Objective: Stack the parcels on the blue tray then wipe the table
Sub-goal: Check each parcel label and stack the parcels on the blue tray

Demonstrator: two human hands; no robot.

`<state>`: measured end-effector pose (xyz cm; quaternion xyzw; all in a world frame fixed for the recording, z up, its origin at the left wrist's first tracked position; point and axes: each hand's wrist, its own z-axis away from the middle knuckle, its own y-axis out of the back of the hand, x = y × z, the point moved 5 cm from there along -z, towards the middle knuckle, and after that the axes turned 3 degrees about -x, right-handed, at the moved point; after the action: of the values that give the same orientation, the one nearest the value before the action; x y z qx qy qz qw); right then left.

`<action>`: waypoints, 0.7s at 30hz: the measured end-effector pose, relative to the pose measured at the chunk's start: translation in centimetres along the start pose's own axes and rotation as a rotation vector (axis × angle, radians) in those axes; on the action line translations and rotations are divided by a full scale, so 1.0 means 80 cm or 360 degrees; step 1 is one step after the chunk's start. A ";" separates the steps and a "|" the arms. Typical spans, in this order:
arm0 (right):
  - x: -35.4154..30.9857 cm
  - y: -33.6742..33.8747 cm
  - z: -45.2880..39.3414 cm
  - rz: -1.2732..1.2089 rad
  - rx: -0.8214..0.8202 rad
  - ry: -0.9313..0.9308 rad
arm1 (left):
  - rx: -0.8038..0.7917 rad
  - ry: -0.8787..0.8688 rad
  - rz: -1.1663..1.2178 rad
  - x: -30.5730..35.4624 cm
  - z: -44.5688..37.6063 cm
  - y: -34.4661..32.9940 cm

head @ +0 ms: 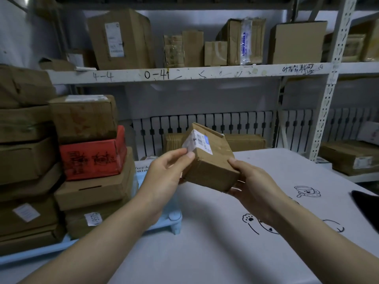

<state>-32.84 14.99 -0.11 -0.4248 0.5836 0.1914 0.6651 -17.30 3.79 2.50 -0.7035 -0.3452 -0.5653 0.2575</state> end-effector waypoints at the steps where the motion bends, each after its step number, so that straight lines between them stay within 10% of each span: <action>1: -0.007 -0.008 0.000 -0.0016 -0.0001 0.0005 | 0.0006 -0.0047 -0.0066 0.011 0.001 0.006; 21: -0.132 -0.254 -0.034 0.0256 -0.0416 0.0272 | 0.0582 -0.0729 -0.1380 0.180 0.007 0.189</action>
<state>-21.87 3.87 16.83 -0.4742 0.6403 0.2815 0.5347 -3.44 -2.53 16.83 -0.5452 -0.7453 -0.3821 0.0362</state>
